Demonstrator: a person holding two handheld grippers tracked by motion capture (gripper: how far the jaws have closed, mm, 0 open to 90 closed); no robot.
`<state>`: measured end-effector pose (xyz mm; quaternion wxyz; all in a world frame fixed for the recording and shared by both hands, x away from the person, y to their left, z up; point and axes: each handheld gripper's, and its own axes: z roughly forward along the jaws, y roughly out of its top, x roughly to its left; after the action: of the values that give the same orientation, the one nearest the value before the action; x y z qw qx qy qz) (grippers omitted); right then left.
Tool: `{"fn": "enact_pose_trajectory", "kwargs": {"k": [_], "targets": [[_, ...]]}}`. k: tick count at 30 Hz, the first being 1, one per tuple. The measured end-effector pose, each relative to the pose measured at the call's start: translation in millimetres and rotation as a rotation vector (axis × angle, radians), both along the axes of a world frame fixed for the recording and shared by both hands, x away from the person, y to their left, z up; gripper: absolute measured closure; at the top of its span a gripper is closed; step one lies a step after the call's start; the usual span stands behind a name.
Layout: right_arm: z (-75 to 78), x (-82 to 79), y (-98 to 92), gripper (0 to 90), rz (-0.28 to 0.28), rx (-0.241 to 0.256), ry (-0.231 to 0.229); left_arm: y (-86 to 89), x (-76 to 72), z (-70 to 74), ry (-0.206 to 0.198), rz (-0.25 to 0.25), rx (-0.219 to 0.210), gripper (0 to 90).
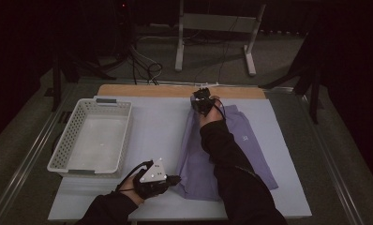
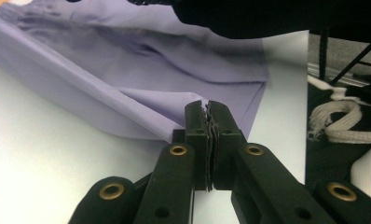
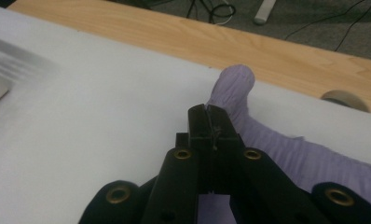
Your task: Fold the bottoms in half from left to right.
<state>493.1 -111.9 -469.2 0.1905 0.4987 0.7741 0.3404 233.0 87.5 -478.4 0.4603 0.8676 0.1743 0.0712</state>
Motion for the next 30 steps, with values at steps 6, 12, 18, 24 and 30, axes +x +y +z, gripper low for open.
{"fn": "enact_pose_trajectory", "kwargs": {"k": [6,12,18,24,30], "targets": [[6.6,-0.8,-13.3,90.0,-0.01,0.011,-0.006,-4.9,2.0,10.5,-0.003,-0.018,-0.008,88.8],[14.6,-1.9,-26.9,90.0,-0.014,0.032,-0.016,-13.0,3.3,20.9,-0.023,-0.042,-0.006,88.8],[21.6,-3.8,-40.1,90.0,-0.022,0.032,-0.029,-23.2,5.0,24.8,-0.009,-0.068,-0.026,88.8],[26.5,-6.7,-53.4,89.9,-0.034,0.036,-0.036,-31.9,6.7,25.7,-0.014,-0.083,-0.016,88.8],[27.6,-11.1,-69.3,89.9,-0.046,0.04,-0.05,-43.9,8.9,29.2,-0.036,-0.109,0.003,88.8]]}}
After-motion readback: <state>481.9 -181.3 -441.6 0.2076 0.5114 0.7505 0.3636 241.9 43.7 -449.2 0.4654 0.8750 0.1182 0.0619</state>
